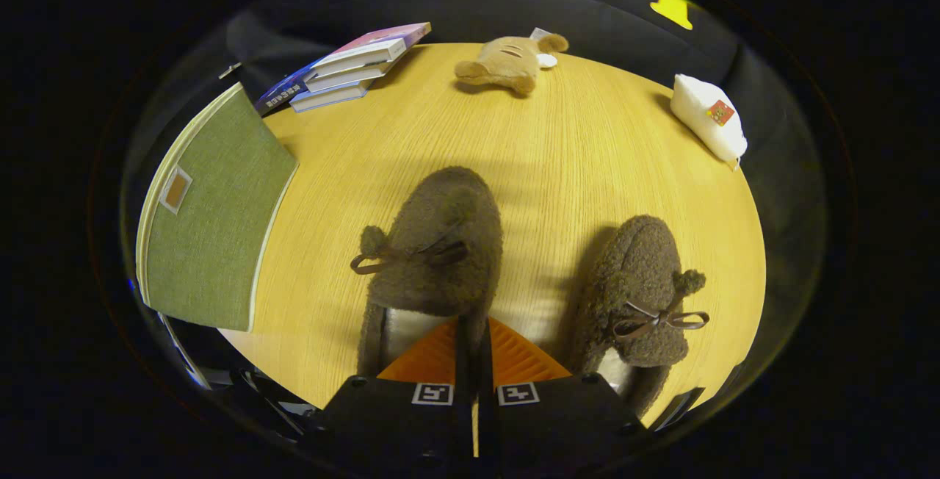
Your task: Open the storage box then place both shoes into the box .Put the left shoe in first, then the right shoe, with the right side of both shoes facing outward in a uniform manner.
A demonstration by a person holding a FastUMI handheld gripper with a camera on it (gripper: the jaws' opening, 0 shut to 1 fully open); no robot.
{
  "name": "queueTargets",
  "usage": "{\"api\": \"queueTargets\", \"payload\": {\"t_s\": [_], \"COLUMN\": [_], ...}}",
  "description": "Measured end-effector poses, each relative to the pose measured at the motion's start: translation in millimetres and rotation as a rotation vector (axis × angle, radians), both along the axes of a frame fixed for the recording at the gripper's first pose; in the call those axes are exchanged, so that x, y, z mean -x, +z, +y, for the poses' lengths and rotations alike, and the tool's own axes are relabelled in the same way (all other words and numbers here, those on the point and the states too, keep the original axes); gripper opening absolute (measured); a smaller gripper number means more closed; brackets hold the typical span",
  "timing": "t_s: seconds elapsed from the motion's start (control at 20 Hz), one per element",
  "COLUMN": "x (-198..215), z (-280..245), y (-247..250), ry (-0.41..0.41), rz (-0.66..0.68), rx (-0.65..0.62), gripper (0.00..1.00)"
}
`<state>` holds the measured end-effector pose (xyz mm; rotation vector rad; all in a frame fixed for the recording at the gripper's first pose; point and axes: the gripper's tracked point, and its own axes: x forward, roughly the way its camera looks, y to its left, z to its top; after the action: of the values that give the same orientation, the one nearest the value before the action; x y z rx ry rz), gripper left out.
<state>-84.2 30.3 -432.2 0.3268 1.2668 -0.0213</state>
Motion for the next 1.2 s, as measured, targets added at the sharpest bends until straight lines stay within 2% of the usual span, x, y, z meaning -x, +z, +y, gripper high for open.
{"api": "queueTargets", "payload": {"t_s": [0.2,0.5,0.9,1.2], "x": [-5,-14,-53,-95], "z": [-3,3,29,84], "y": [17,55,146,218], "ry": [-0.072,-0.082,-0.088,-0.110], "rz": [-0.033,-0.088,-0.208,-0.288], "rx": [-0.040,-0.071,-0.137,-0.259], "gripper": [0.05,0.05,0.05,0.05]}}
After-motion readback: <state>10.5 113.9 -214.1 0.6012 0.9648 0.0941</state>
